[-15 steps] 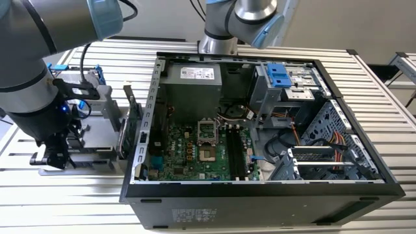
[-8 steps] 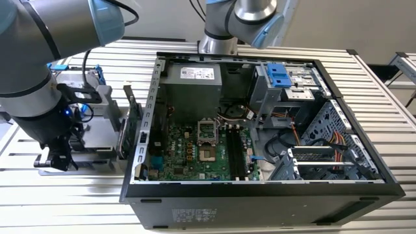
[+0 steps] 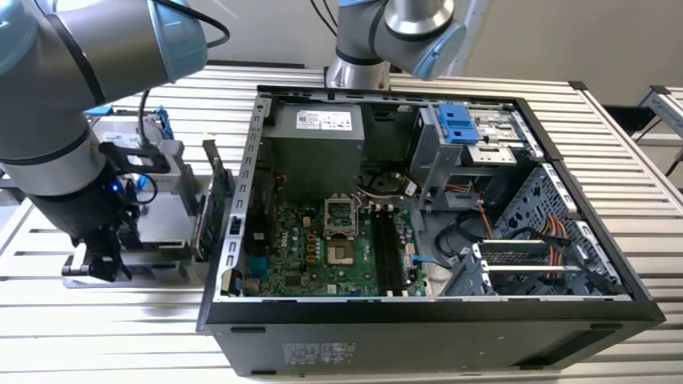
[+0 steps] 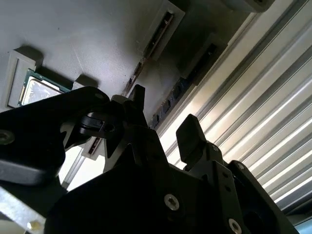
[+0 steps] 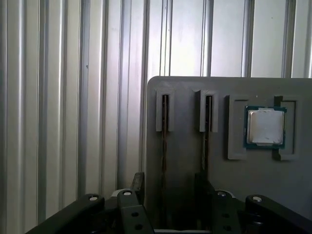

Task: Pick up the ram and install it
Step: 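Pick up the ram and move it above insertion slot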

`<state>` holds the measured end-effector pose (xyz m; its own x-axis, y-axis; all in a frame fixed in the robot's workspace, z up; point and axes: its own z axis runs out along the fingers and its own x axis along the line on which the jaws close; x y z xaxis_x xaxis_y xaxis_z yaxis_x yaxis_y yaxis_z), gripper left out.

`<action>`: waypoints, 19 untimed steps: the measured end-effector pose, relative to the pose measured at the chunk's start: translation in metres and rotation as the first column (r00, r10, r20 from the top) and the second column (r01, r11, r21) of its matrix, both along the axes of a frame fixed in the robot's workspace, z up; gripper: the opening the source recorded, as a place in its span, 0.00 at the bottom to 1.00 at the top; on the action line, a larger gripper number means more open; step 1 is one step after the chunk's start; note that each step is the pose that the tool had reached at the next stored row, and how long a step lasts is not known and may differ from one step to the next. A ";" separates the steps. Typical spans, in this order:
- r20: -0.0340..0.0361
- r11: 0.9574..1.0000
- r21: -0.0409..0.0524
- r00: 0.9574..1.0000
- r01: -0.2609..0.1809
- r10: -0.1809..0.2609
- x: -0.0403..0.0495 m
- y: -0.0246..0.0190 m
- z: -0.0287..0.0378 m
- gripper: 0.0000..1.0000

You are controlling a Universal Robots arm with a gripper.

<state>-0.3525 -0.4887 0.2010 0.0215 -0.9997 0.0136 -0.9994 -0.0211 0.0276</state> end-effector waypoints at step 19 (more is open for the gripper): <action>0.000 1.000 0.000 1.000 0.000 0.000 0.0000 -0.0050 -0.0142 1.00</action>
